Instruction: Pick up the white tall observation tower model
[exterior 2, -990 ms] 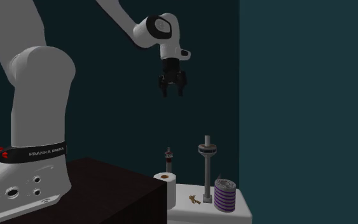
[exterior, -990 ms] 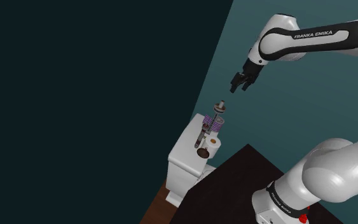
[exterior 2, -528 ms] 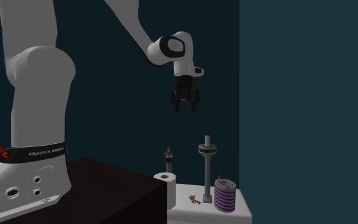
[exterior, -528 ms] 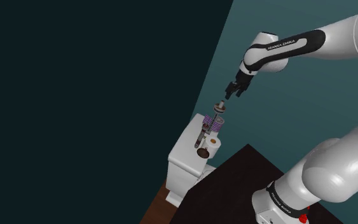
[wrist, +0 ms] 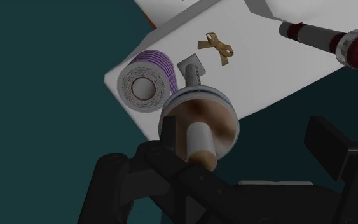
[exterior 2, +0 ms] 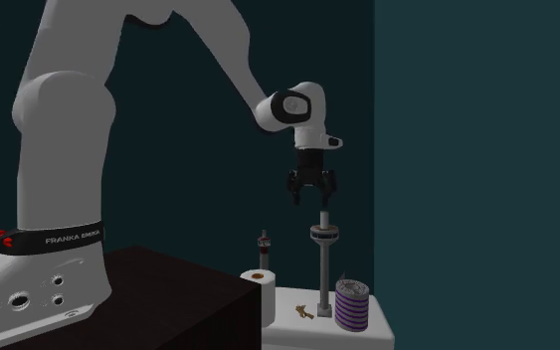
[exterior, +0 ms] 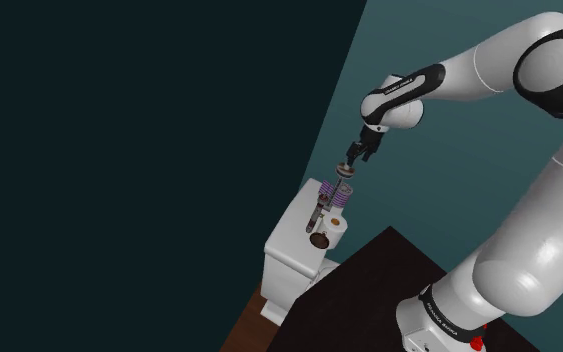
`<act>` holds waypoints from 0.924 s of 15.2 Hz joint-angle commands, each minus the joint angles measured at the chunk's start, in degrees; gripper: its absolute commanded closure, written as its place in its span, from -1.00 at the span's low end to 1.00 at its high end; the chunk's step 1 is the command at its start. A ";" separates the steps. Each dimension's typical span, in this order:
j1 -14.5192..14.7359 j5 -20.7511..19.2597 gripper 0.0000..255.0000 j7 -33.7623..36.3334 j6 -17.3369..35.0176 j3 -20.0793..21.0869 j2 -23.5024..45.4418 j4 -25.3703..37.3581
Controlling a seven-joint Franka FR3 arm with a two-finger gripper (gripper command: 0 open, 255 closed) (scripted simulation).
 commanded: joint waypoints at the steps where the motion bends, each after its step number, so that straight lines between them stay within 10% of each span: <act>1: -1.34 2.48 -1.00 -2.93 1.81 0.42 4.61 1.83; 12: -4.11 7.25 -1.00 -6.96 7.10 3.03 13.42 4.30; 13: -4.13 7.29 1.00 -6.98 7.16 3.06 13.48 4.31; 14: -4.14 7.30 1.00 -6.99 7.16 3.07 13.51 4.34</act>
